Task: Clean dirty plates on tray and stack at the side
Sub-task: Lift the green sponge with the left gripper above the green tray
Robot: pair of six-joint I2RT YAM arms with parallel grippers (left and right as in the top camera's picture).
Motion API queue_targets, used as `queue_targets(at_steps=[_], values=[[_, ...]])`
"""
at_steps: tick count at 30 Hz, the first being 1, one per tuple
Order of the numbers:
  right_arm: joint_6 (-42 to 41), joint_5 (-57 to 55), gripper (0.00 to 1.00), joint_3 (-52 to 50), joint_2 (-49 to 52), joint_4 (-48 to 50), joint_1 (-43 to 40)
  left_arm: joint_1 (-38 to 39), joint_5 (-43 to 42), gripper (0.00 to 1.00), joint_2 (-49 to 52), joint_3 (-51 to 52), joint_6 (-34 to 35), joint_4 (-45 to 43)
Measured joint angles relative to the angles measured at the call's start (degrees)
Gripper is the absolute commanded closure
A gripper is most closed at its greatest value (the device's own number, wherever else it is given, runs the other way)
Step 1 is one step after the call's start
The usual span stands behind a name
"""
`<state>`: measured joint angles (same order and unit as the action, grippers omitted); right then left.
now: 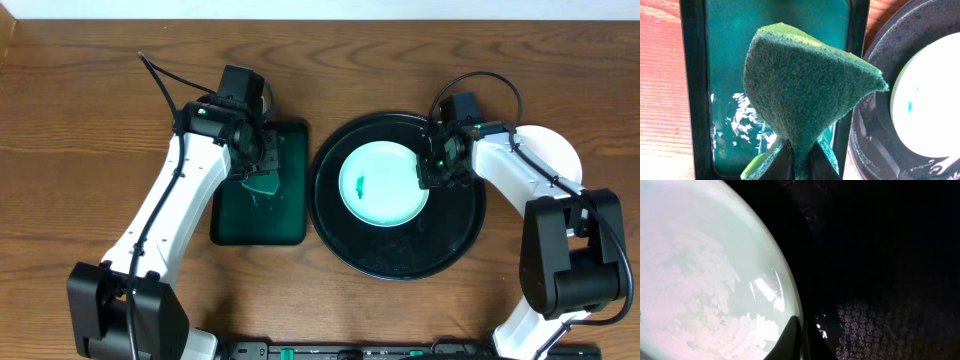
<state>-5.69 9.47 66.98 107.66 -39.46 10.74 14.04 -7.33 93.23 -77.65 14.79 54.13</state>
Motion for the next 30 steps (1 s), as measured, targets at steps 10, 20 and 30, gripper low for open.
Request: queue_targets(at_steps=[10, 20, 30], values=[[-0.8, 0.5, 0.68, 0.0, 0.0, -0.5, 0.0, 0.0, 0.0, 0.93, 0.0, 0.0, 0.0, 0.0], [-1.3, 0.4, 0.99, 0.0, 0.0, 1.9, 1.1, 0.0, 0.0, 0.93, 0.0, 0.0, 0.0, 0.0], [-1.6, 1.1, 0.99, 0.0, 0.0, -0.6, 1.1, 0.0, 0.0, 0.93, 0.0, 0.0, 0.0, 0.0]])
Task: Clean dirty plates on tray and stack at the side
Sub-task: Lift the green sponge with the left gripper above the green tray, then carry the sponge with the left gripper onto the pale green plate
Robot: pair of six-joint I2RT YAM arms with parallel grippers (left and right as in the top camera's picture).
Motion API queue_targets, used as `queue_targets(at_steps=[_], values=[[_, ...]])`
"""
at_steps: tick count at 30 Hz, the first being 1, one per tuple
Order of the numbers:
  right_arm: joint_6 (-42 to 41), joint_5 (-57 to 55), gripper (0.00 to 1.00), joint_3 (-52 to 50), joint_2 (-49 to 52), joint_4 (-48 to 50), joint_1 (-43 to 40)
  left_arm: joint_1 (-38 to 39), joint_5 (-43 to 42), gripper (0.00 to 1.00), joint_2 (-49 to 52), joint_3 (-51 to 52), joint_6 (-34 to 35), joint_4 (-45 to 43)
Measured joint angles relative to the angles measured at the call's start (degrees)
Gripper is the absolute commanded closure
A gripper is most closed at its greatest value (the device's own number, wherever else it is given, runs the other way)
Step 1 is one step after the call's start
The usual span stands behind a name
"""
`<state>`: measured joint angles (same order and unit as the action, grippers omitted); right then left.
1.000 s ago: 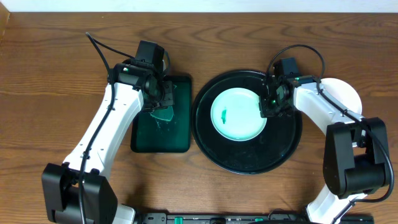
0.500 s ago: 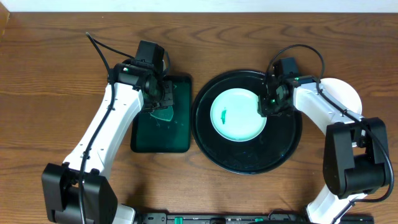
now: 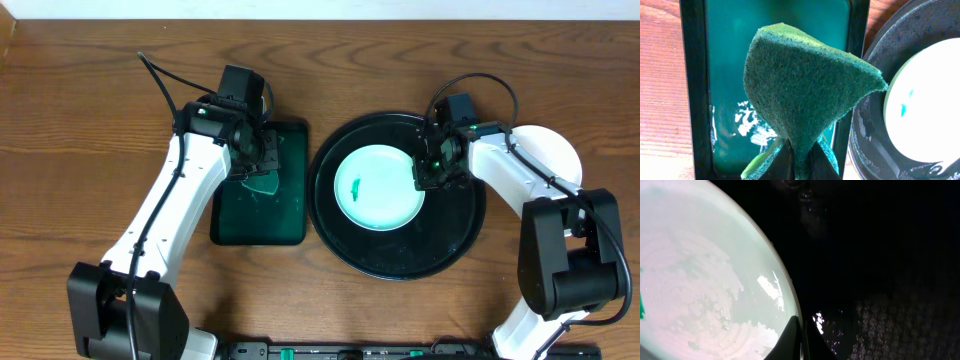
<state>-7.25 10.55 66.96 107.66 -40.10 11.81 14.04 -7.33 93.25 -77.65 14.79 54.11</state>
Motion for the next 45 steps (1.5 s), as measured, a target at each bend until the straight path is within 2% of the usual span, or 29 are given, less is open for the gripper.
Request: queue_targets(at_steps=[6, 7, 8, 9, 10, 12, 14, 16, 20, 27, 33, 34, 36, 38, 45], values=[[-0.2, 0.0, 0.99, 0.0, 0.0, -0.4, 0.0, 0.0, 0.0, 0.93, 0.0, 0.0, 0.0, -0.4], [-0.2, 0.0, 0.95, 0.0, 0.0, -0.5, 0.0, 0.0, 0.0, 0.93, 0.0, 0.0, 0.0, -0.6], [-0.2, 0.0, 0.8, 0.0, 0.0, -0.5, 0.0, 0.0, 0.0, 0.93, 0.0, 0.0, 0.0, -0.6], [-0.4, 0.0, 0.69, 0.0, 0.0, -0.6, 0.0, 0.0, 0.0, 0.93, 0.0, 0.0, 0.0, -0.7], [-0.6, 0.0, 0.68, 0.0, 0.0, -0.8, 0.0, 0.0, 0.0, 0.93, 0.0, 0.0, 0.0, -0.8], [-0.5, 0.1, 0.71, 0.0, 0.0, -0.7, 0.0, 0.0, 0.0, 0.93, 0.0, 0.0, 0.0, -0.8], [-0.5, 0.2, 0.89, 0.0, 0.0, -0.5, 0.0, 0.0, 0.8, 0.93, 0.0, 0.0, 0.0, -0.7], [-1.0, 0.2, 0.99, 0.0, 0.0, -0.5, 0.0, 0.0, 2.1, 0.93, 0.0, 0.0, 0.2, -0.6], [-1.1, 0.2, 0.99, 0.0, 0.0, -0.5, 0.0, 0.0, 5.2, 0.93, 0.5, -0.8, 0.2, 2.3], [-1.4, 0.2, 0.99, 0.0, 0.0, -0.5, 0.0, 0.0, 7.1, 0.93, 5.4, -10.4, 0.2, 6.8], [-1.5, 0.2, 0.99, 0.0, 0.0, -0.5, 0.0, 1.4, 2.2, 0.93, 8.2, -11.0, 1.5, 4.8], [-1.5, 0.2, 0.97, 0.0, 0.0, -0.5, 0.0, 2.1, 1.1, 0.93, 8.7, -11.0, 1.9, 4.3], [-1.5, 0.2, 0.8, 0.0, 0.0, -0.5, 0.0, 4.2, -0.7, 0.93, 9.6, -11.0, 3.3, 3.1], [-1.5, 0.2, 0.75, 0.0, 0.0, -0.6, 0.0, 6.3, -1.8, 0.92, 10.1, -11.0, 4.9, 1.9], [-1.8, 0.2, 0.86, 0.0, 0.0, 1.7, 0.1, 14.8, -3.4, 0.93, 10.5, -11.0, 10.8, -3.9]])
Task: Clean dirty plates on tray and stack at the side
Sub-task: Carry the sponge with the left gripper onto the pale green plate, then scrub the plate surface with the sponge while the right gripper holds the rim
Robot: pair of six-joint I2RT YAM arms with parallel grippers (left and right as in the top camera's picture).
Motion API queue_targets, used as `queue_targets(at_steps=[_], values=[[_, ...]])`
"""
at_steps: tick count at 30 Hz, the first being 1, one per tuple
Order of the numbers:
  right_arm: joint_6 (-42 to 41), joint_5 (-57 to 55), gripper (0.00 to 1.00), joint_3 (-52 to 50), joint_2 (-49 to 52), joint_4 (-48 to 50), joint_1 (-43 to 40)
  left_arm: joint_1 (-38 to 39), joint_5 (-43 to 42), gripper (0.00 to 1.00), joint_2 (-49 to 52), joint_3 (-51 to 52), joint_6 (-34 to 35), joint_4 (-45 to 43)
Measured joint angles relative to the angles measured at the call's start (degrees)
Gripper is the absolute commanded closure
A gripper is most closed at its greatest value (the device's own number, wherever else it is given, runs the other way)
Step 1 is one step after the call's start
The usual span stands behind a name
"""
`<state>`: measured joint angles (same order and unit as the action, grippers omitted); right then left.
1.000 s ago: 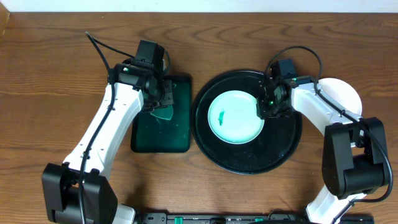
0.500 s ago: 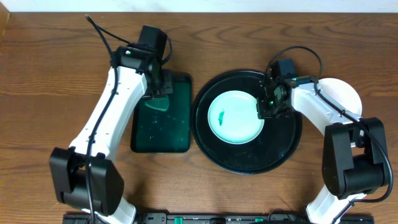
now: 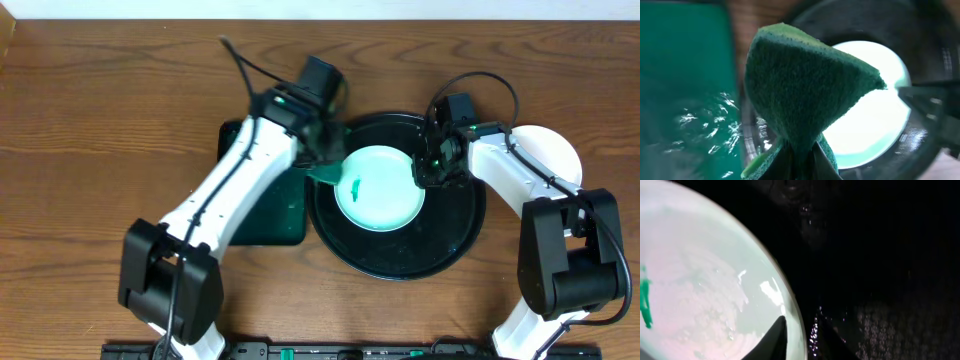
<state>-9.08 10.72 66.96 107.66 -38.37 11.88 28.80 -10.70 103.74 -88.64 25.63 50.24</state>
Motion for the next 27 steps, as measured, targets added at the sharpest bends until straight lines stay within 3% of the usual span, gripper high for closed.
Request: queue_targets(at_steps=[10, 13, 27], values=[[0.1, 0.0, 0.85, 0.0, 0.0, 0.3, 0.7, 7.5, 1.0, 0.93, 0.3, 0.0, 6.8, -3.2], [0.4, -0.2, 0.99, 0.0, 0.0, 0.4, 0.8, 8.2, 1.5, 0.93, 2.3, 0.0, 7.7, -3.5], [0.1, -0.2, 0.99, 0.0, 0.0, 0.3, 0.8, 8.5, 2.1, 0.93, 12.2, 0.1, 9.4, -3.9]])
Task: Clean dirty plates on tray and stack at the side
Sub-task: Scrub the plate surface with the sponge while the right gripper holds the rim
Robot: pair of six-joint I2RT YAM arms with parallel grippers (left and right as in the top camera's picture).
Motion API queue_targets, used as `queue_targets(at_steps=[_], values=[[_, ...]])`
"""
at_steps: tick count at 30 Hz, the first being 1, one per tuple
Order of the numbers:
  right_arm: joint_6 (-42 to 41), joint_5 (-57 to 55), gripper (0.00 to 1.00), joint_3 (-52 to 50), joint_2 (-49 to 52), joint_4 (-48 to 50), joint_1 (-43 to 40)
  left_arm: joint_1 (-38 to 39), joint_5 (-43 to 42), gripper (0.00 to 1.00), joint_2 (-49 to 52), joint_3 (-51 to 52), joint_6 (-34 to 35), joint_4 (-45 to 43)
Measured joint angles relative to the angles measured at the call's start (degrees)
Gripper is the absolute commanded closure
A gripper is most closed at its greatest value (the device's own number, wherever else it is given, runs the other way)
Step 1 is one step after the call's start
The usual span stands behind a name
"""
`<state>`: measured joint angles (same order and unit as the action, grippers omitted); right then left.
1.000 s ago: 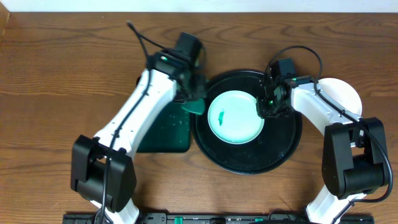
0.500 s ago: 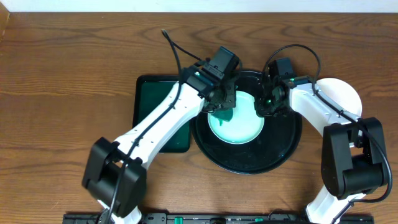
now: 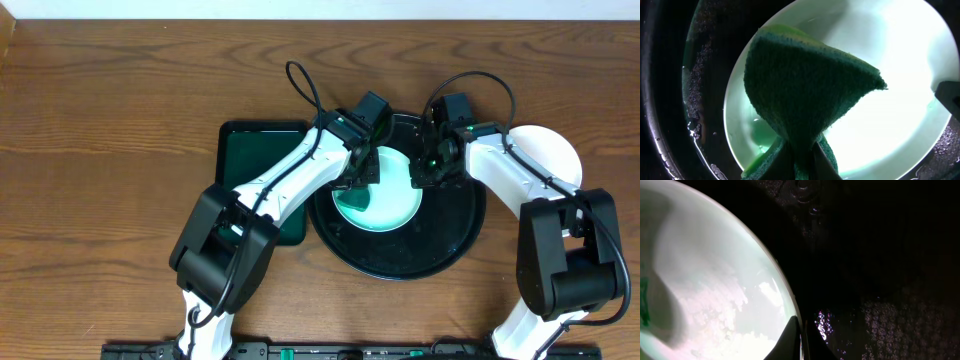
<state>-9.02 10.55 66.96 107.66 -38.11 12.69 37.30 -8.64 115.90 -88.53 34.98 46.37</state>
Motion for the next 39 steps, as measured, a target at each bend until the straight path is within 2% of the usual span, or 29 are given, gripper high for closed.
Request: queue_targets(at_steps=[14, 24, 32, 39], values=[[0.0, 0.0, 0.99, 0.0, 0.0, 0.0, 0.0, 0.0, 3.0, 0.93, 0.3, 1.1, 2.7, -1.3], [0.0, 0.0, 0.99, 0.0, 0.0, 0.0, 0.0, 0.6, 2.3, 0.93, 4.2, 1.0, 2.9, -3.5], [0.0, 0.0, 0.99, 0.0, 0.0, 0.0, 0.0, -0.4, -2.5, 0.93, 4.9, 0.6, 1.6, -4.0], [0.0, 0.0, 0.99, 0.0, 0.0, 0.0, 0.0, -0.6, -12.0, 0.93, 5.0, 0.7, -1.0, -6.4]])
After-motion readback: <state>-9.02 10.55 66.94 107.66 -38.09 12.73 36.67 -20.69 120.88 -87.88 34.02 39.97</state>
